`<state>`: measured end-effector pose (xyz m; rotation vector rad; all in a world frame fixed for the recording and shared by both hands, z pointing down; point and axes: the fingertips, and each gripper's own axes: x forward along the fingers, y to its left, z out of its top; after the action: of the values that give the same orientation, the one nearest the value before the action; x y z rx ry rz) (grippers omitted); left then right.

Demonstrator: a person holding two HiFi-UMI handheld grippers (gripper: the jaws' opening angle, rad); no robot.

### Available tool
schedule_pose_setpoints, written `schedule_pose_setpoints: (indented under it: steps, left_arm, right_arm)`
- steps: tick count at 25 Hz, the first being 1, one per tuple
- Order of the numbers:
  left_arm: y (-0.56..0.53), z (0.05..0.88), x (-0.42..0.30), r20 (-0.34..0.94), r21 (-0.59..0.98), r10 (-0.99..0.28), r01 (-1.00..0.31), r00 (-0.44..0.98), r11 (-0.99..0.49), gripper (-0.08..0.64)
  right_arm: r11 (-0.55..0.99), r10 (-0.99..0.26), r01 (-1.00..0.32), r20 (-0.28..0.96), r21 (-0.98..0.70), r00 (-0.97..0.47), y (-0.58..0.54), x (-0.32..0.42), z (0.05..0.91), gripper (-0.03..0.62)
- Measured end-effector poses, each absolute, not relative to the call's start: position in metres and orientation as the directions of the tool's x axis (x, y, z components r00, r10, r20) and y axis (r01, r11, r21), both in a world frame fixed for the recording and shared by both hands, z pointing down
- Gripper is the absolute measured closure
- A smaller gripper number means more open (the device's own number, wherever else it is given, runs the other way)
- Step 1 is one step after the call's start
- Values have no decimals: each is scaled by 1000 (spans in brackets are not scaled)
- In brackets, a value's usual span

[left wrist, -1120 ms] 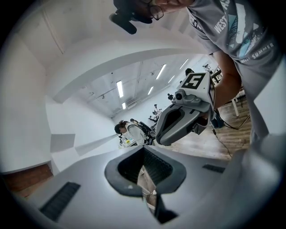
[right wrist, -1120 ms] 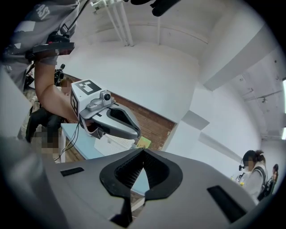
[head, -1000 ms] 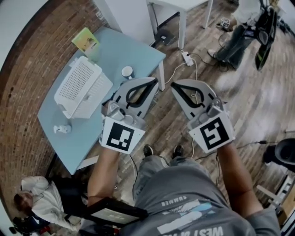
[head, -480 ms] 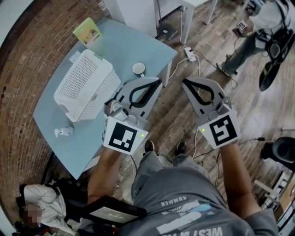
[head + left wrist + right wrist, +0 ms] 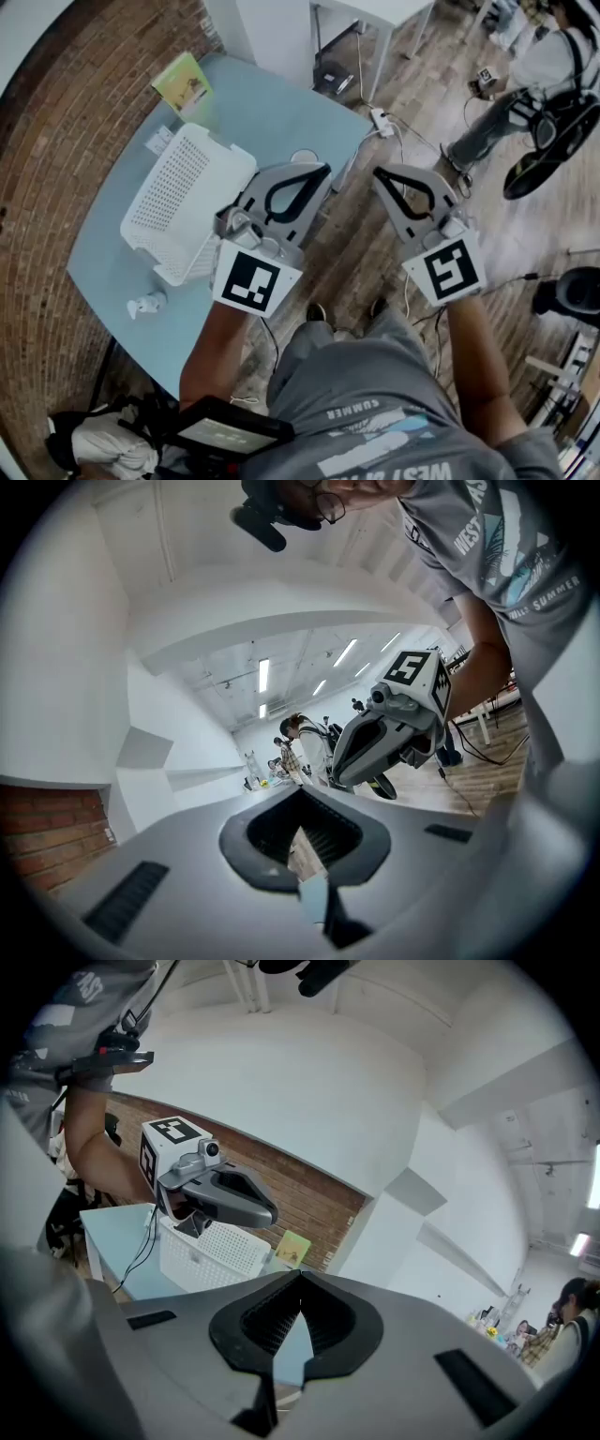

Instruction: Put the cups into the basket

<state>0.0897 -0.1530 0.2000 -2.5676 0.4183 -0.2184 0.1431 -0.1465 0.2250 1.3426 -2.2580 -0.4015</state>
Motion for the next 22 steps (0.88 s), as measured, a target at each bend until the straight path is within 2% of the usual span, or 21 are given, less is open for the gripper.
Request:
schedule_pose_setpoints:
  steps: [8, 22]
  left_arm:
    - [-189, 216, 93, 86, -497, -355, -269, 931, -825, 560]
    - [-269, 279, 115, 221, -453, -586, -450, 780, -769, 560]
  right_arm:
    - [498, -867, -724, 295, 476, -402, -180, 151, 235, 580]
    - [705, -705, -633, 406, 318, -581, -272, 164, 331, 578]
